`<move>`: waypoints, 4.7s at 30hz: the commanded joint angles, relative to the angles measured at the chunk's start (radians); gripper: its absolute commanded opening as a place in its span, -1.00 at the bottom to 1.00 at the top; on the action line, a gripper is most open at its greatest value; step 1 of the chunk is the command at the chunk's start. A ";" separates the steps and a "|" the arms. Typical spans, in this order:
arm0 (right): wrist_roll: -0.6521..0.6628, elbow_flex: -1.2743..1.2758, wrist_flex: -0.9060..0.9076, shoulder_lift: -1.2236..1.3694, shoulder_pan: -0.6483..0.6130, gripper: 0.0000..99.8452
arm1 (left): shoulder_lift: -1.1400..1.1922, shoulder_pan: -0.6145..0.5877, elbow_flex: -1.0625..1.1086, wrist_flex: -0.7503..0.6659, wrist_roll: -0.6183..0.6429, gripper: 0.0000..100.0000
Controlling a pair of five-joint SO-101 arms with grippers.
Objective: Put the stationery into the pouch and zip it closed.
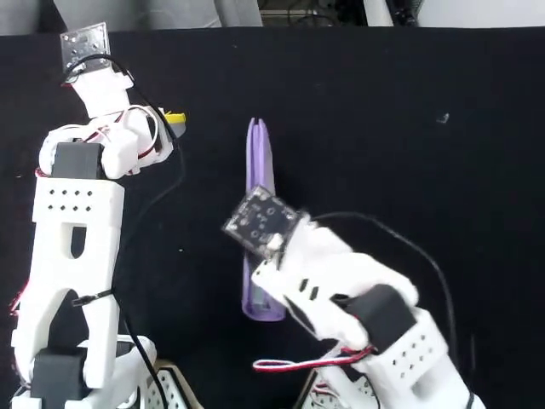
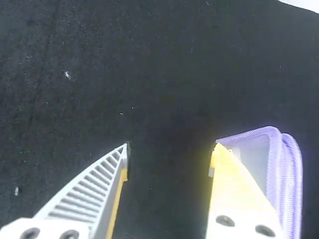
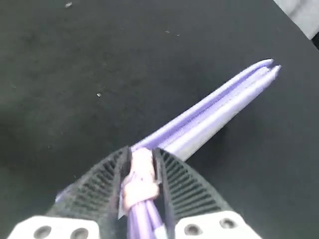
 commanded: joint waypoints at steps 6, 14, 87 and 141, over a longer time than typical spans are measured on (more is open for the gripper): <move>0.005 0.194 -0.187 0.002 -0.155 -0.98 | -0.025 -0.012 0.033 -0.018 -0.203 -0.46; 0.005 0.237 -0.218 0.002 -0.206 -0.98 | -0.025 -0.099 0.039 -0.020 -0.384 -0.46; 0.124 0.255 -0.112 0.002 0.008 -0.98 | -0.763 -0.053 0.754 -0.075 -0.790 -0.46; 0.124 0.231 -0.060 0.001 0.011 -0.98 | -0.566 0.369 0.780 -0.192 0.192 -0.47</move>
